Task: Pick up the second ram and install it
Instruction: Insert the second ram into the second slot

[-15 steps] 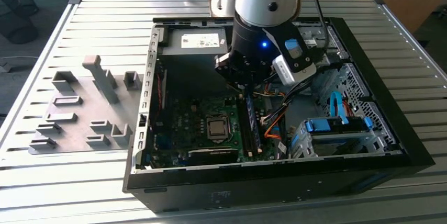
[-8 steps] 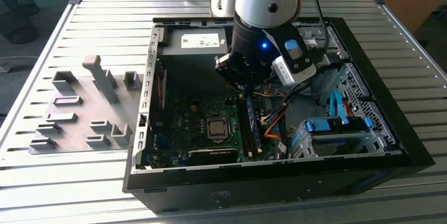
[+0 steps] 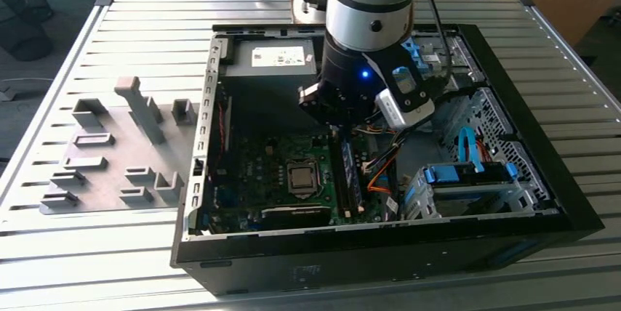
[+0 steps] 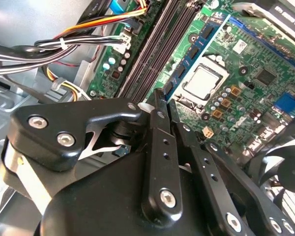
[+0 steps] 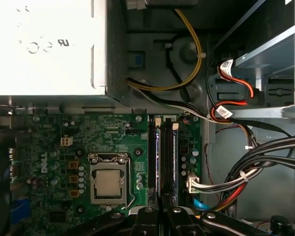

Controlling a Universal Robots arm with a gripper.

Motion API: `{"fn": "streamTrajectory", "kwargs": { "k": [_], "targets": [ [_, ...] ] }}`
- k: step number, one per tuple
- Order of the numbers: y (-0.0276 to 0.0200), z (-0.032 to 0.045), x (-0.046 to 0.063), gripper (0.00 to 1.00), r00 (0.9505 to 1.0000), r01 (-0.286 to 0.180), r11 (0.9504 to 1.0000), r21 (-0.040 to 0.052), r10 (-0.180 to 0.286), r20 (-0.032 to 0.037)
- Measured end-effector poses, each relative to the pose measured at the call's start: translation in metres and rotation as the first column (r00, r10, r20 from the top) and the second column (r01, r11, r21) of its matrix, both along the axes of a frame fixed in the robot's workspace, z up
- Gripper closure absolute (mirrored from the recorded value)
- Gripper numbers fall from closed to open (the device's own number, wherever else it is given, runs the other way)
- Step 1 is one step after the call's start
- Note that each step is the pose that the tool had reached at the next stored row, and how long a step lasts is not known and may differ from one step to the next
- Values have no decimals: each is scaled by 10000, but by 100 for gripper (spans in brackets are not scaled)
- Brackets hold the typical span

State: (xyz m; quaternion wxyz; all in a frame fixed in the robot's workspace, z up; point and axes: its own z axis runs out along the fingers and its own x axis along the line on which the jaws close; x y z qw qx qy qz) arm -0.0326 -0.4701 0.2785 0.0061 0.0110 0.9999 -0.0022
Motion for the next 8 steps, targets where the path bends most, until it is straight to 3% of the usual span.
{"fn": "streamTrajectory", "kwargs": {
  "k": [3, 8],
  "targets": [
    [0, -55, 3, 86, 10000, -3, 10000, 1, 3, 0],
    [0, -63, 4, 86, 10000, -3, 10000, 0, 3, 0]
  ]
}}
